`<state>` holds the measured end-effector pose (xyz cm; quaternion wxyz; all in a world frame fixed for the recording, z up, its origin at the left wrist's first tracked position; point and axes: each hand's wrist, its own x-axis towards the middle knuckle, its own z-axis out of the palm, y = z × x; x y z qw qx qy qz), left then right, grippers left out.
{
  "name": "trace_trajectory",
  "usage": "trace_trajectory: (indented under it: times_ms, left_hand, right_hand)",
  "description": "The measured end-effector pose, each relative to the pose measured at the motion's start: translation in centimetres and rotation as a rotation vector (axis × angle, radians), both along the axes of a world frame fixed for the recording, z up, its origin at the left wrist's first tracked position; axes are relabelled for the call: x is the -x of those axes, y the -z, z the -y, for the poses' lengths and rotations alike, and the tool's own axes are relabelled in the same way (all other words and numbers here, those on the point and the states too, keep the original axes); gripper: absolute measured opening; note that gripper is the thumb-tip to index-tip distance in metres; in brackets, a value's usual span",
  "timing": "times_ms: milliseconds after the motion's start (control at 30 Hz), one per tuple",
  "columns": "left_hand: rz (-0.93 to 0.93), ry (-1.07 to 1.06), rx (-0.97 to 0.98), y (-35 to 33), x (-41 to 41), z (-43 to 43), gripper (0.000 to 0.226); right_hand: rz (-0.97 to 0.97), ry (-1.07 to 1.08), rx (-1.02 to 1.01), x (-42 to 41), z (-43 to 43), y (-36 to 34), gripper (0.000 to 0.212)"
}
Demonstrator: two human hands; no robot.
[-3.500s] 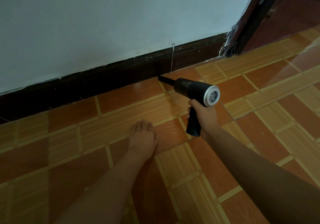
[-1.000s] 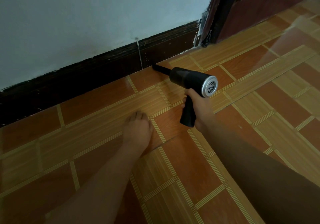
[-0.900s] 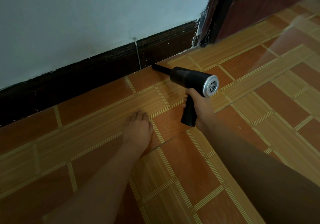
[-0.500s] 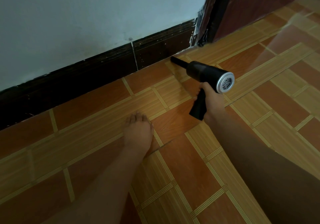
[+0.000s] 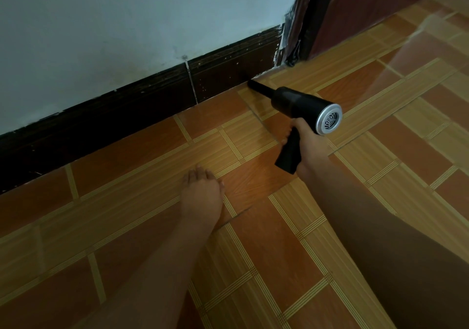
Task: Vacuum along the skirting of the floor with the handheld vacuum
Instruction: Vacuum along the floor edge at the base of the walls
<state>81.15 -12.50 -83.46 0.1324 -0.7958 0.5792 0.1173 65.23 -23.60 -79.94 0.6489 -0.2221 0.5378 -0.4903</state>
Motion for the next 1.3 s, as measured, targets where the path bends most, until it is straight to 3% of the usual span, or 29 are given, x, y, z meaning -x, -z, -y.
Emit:
trace_trajectory:
  times_ms: [167,433,633,1300]
  left_hand:
    - [0.014,0.01,0.003,-0.1,0.0,0.1,0.053]
    - [0.002,0.003,0.002,-0.2,-0.1,0.0,0.053]
    - [-0.007,0.007,0.003,-0.2,-0.2,0.0,0.054]
    - [-0.125,0.105,0.053,0.0,-3.1,-2.9,0.056]
  right_hand:
    - [-0.002,0.005,0.019,0.5,0.2,-0.1,0.03]
    - [-0.041,0.093,0.033,1.4,2.1,-0.4,0.047]
    - [-0.019,0.084,0.033,1.3,2.1,-0.4,0.041]
    - [-0.065,-0.207,0.048,-1.5,-3.2,-1.2,0.04]
